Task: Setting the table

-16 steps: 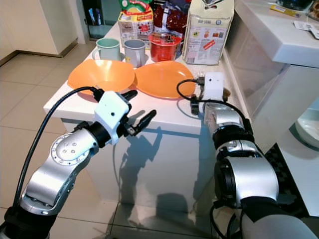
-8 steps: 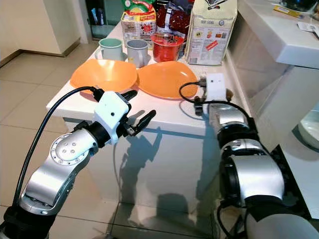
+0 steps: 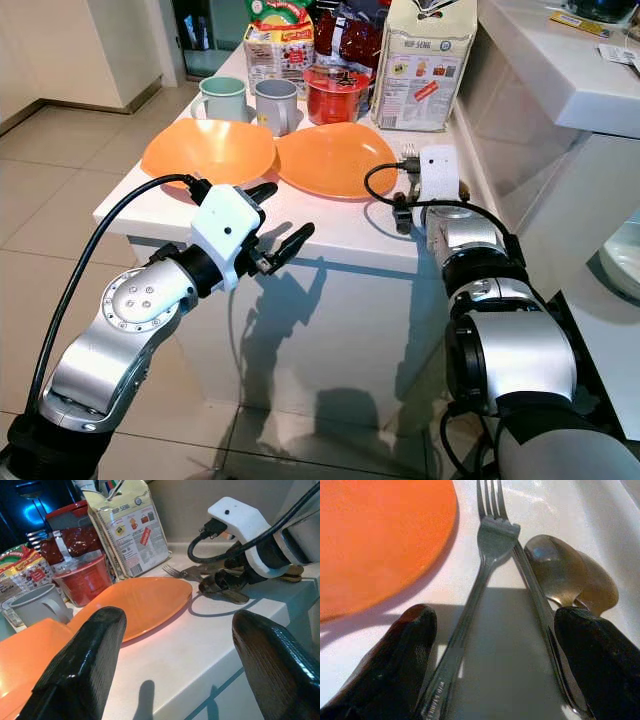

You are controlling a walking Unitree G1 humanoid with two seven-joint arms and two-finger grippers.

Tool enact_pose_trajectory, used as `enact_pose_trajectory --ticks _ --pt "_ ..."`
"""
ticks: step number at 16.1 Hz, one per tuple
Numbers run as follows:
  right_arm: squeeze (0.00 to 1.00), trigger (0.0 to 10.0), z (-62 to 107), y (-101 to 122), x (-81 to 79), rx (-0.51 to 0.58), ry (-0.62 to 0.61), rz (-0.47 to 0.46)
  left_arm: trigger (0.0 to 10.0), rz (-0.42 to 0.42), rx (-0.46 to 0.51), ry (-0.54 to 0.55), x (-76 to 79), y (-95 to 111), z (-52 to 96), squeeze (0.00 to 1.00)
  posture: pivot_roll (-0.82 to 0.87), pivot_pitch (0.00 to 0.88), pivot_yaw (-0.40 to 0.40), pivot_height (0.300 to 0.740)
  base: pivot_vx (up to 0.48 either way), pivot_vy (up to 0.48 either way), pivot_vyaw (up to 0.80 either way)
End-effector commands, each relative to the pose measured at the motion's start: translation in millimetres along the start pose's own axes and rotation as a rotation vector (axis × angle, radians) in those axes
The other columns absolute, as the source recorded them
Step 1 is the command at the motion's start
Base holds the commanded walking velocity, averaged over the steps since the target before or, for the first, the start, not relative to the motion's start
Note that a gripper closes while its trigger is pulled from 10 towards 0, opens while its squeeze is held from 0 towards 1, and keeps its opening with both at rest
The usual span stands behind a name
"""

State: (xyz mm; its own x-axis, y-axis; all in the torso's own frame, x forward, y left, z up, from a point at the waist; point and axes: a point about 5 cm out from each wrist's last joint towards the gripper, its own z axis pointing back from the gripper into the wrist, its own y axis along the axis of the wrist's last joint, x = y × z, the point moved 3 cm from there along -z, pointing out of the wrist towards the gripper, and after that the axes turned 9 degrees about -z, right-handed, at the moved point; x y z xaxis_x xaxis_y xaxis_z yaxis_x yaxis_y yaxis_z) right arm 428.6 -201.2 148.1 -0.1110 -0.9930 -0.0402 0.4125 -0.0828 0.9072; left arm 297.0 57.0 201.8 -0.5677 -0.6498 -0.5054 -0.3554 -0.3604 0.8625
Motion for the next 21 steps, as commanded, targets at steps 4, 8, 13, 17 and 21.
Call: enact_pose_trajectory --ticks 4,8,13,17,21 --pt "0.0 10.0 0.4 11.8 -14.7 0.03 0.069 -0.178 10.0 -0.031 0.013 -0.021 0.9 6.2 -1.5 0.0 0.04 0.0 -0.029 0.74 0.0 0.0 0.0" --pt "0.0 9.6 -1.1 -6.6 -23.9 -0.049 0.098 -0.198 10.0 -0.031 0.009 -0.024 0.6 5.8 -0.5 0.0 0.04 0.0 -0.027 0.74 0.0 0.0 0.0" --pt "0.0 0.0 -1.7 -24.2 -18.3 -0.112 0.086 -0.222 10.0 -0.026 0.013 -0.033 2.5 6.8 -1.3 0.0 0.03 0.0 -0.026 0.74 0.0 0.0 0.0" --pt "0.0 0.0 -1.6 -25.8 -15.8 -0.119 0.081 -0.263 10.0 -0.029 0.018 -0.034 2.2 8.2 -2.2 0.0 0.03 0.0 -0.025 0.74 0.0 0.0 0.0" --pt "0.0 0.0 -1.4 -15.1 -8.6 -0.07 0.061 -0.3 10.0 -0.033 0.022 -0.034 1.9 9.3 -2.5 0.0 0.03 0.0 -0.027 0.74 0.0 0.0 0.0"
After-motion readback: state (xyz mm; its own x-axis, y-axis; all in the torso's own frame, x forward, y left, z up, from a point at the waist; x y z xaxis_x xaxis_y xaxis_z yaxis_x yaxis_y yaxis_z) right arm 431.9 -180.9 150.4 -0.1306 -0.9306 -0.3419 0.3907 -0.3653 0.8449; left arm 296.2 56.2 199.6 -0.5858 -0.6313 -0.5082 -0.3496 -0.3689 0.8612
